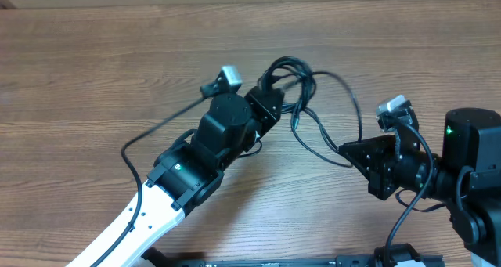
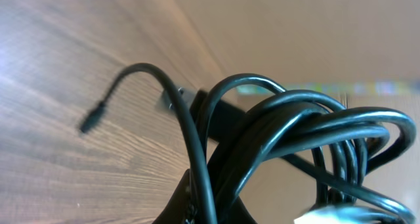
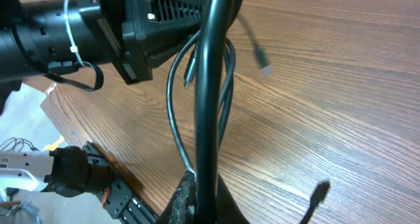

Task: Untangle cables

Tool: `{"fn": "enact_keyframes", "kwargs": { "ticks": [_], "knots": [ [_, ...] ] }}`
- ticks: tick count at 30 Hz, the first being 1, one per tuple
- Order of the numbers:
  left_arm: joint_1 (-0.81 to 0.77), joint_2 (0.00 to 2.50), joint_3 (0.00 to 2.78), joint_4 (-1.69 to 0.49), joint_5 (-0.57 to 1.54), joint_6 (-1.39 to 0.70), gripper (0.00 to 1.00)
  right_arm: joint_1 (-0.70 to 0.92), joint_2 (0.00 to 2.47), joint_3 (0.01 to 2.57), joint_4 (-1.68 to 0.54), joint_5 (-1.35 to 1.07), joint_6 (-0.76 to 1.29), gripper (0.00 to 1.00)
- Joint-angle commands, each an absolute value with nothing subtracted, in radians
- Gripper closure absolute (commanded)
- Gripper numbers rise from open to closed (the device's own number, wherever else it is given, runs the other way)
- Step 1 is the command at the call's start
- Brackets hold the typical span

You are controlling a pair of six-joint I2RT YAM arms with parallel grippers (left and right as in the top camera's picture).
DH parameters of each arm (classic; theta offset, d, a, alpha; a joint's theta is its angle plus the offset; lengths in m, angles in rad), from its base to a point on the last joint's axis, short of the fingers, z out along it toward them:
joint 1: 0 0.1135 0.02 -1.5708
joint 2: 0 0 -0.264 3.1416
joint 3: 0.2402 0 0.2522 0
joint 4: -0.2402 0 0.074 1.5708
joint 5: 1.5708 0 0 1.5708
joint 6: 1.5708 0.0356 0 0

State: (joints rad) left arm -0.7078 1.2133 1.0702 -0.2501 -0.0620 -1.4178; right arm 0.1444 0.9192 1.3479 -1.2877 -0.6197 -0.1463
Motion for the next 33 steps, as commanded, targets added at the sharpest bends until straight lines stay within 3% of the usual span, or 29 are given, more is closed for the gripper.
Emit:
{"fn": "enact_keyframes", "kwargs": {
  "ticks": [1, 13, 26, 29, 33],
  "knots": [
    [-0.699, 1.209, 1.084, -0.271, -0.223, -1.648, 0.96, 0.143, 0.909, 1.348, -1.292, -0.63, -0.147, 0.96],
    [-0.699, 1.209, 1.084, -0.274, -0.22, -1.634, 0.96, 0.143, 0.909, 1.348, -1.273, -0.527, -0.07, 0.96],
    [-0.699, 1.209, 1.084, -0.285, -0.244, -1.434, 0.96, 0.143, 0.909, 1.348, -1.243, -0.276, 0.27, 0.96],
    [-0.699, 1.209, 1.084, -0.283, -0.244, -1.33, 0.96, 0.143, 0.909, 1.348, -1.242, -0.262, 0.306, 0.91],
    [-0.699, 1.209, 1.084, -0.282, -0.243, -1.118, 0.96, 0.143, 0.909, 1.348, -1.239, -0.262, 0.308, 0.77]
  ]
}}
